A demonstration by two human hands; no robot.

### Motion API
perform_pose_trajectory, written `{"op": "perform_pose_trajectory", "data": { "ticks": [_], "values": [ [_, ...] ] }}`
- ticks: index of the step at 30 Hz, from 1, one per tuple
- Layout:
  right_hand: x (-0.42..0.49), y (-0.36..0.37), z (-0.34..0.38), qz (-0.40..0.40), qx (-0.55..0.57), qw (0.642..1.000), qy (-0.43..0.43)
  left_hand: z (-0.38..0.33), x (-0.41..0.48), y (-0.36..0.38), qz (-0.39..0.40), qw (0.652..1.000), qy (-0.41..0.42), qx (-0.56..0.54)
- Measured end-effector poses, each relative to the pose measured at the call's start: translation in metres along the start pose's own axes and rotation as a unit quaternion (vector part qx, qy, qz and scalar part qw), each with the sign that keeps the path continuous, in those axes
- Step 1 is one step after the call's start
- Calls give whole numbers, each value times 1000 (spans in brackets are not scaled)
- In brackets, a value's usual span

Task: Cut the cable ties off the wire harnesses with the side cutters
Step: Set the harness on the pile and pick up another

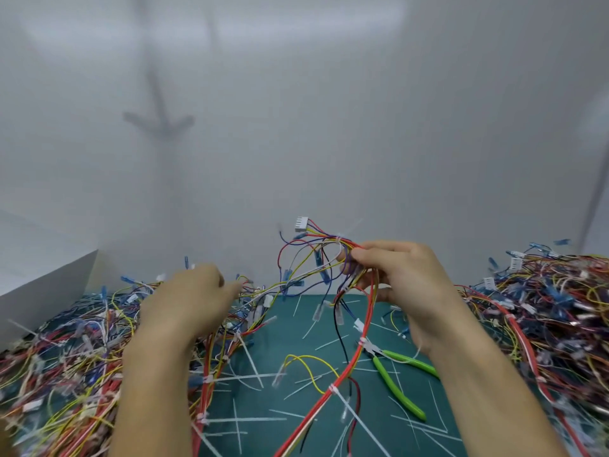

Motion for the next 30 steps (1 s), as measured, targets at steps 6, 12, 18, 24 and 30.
{"op": "perform_pose_trajectory", "data": {
  "ticks": [6,12,18,24,30],
  "values": [
    [0,-7,5,-34,-2,999,-28,-6,4,15,55,993,50,-90],
    [-3,21,-5,47,-204,977,-27,-6,5,-2,-48,967,35,-250],
    [2,28,-17,-38,-386,918,-88,1,4,-13,-82,917,37,-389],
    [6,-19,-2,-174,-270,941,-106,29,6,-29,-192,942,-12,-274],
    [3,-48,13,-211,-71,963,-155,8,2,-19,-111,983,-20,-148]
  ]
}}
Point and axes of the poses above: each hand's wrist, its own x-axis towards the middle knuckle, its own y-axis out of the palm, z = x × y, the point moved 8 cm from there along x, towards the middle knuckle, and after that the axes turned 6 degrees about y, right-handed, at the moved point
